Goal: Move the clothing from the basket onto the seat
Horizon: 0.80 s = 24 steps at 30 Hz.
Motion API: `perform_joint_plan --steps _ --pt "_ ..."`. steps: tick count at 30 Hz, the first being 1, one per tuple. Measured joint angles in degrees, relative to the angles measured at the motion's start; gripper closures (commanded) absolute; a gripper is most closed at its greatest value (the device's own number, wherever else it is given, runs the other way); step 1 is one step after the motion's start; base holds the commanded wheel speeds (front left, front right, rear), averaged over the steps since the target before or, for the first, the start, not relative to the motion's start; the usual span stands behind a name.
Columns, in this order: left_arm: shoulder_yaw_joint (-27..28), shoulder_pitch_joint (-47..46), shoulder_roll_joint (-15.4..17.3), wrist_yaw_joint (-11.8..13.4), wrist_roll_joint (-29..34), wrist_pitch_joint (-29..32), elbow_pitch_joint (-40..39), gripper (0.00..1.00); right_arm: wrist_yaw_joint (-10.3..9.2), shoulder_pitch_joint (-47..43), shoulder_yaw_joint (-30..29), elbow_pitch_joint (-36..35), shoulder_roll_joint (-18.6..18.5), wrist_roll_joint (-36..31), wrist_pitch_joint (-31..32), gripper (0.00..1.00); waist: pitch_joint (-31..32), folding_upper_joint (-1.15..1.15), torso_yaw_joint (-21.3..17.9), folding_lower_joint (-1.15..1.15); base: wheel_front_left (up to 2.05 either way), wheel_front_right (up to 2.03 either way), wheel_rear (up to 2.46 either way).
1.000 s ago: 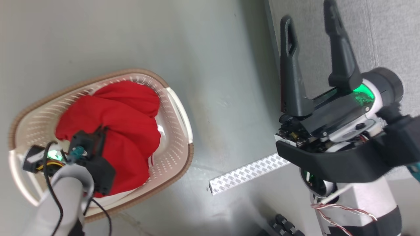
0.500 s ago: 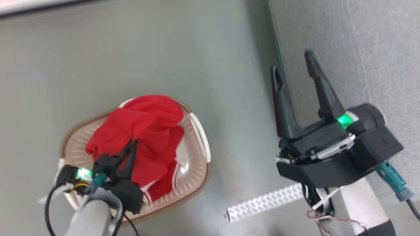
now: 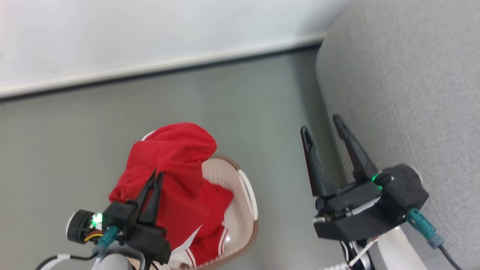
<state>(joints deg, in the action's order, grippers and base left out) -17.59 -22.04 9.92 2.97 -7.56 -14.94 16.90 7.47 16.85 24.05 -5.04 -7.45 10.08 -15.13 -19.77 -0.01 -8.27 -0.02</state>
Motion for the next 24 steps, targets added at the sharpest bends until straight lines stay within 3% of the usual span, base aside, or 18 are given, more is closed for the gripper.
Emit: perform_joint_plan --steps 15,24 --pt "2.5 8.0 -0.7 0.4 -0.5 0.0 -10.4 1.0 0.0 -8.4 2.9 4.4 -0.5 1.0 0.0 0.0 15.0 0.0 1.2 0.0 0.0 0.0 0.0" --pt "3.8 10.7 -0.8 1.2 -0.5 0.0 -14.4 1.0 0.0 -9.2 6.2 5.0 -1.0 2.6 0.0 0.0 19.8 0.0 -0.4 0.01 0.0 0.0 0.0"
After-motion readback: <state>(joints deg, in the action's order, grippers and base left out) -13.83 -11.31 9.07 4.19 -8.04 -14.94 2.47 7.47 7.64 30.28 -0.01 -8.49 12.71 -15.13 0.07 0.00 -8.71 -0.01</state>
